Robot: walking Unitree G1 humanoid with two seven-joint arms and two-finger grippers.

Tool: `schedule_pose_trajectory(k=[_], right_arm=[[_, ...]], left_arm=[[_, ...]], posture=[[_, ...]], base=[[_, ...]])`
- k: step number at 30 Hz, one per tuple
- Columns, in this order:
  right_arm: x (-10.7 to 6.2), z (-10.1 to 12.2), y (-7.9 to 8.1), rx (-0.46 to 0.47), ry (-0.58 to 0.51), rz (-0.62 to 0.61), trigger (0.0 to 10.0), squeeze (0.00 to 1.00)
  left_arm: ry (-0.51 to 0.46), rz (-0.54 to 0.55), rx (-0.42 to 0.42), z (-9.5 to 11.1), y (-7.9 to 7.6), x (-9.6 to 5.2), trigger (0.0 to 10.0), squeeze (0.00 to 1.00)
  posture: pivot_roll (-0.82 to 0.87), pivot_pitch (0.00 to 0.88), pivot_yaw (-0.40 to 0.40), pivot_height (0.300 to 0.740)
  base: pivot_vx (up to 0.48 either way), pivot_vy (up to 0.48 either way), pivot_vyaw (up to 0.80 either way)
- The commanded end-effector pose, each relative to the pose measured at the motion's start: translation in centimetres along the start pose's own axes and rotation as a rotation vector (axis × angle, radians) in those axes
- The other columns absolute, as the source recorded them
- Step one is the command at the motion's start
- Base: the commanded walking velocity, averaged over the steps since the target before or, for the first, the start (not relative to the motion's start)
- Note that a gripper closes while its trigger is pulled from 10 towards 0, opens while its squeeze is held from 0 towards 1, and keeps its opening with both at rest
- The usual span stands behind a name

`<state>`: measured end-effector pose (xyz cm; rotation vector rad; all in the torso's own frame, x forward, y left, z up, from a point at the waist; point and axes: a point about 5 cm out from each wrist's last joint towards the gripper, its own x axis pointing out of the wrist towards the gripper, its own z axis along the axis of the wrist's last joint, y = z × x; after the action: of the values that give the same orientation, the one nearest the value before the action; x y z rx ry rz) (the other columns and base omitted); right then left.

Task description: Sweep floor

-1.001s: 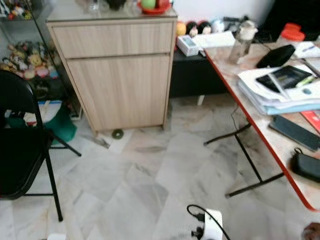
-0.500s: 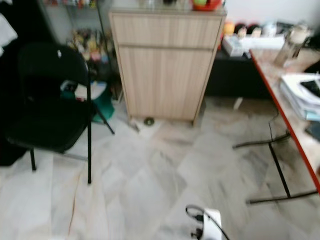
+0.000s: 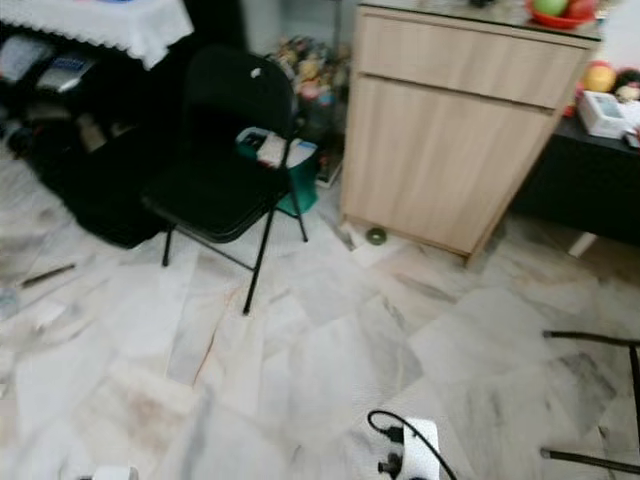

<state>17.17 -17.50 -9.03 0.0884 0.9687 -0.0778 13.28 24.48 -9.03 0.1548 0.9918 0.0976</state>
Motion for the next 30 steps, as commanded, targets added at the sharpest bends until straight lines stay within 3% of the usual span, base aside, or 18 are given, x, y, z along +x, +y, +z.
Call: schedule_pose_trajectory(k=[1, 8, 20, 23, 30], right_arm=[[-0.12, -0.61, -0.31, -0.020, 0.024, -0.004, 10.0, 0.00], [-0.10, -0.53, -0.25, -0.024, 0.023, 0.000, 10.0, 0.00], [-0.10, -0.49, -0.29, -0.023, 0.021, 0.004, 10.0, 0.00], [-0.09, -0.43, -0.36, 0.004, 0.020, 0.001, 10.0, 0.00], [-0.07, -0.33, -0.36, -0.025, 0.022, 0.011, 10.0, 0.00]], left_arm=[[0.052, -0.020, -0.026, -1.54, -0.60, -0.33, 10.0, 0.00], [0.060, -0.016, -0.015, -1.59, -0.62, -0.32, 10.0, 0.00], [0.057, -0.002, -0.027, -1.65, -0.67, -0.34, 10.0, 0.00], [0.052, -0.004, -0.034, -1.62, -0.73, -0.34, 10.0, 0.00], [0.070, -0.010, -0.029, -1.75, -0.82, -0.33, 10.0, 0.00]], posture=[[0.02, 0.121, -0.091, 0.740], [0.02, 0.122, -0.094, 0.740], [0.02, 0.118, -0.098, 0.740], [0.02, 0.115, -0.099, 0.740], [0.02, 0.105, -0.099, 0.740]], base=[[-0.296, 0.000, 0.80], [-0.282, 0.000, 0.80], [0.000, 0.000, 0.75], [0.000, 0.000, 0.00], [0.000, 0.000, 0.00]])
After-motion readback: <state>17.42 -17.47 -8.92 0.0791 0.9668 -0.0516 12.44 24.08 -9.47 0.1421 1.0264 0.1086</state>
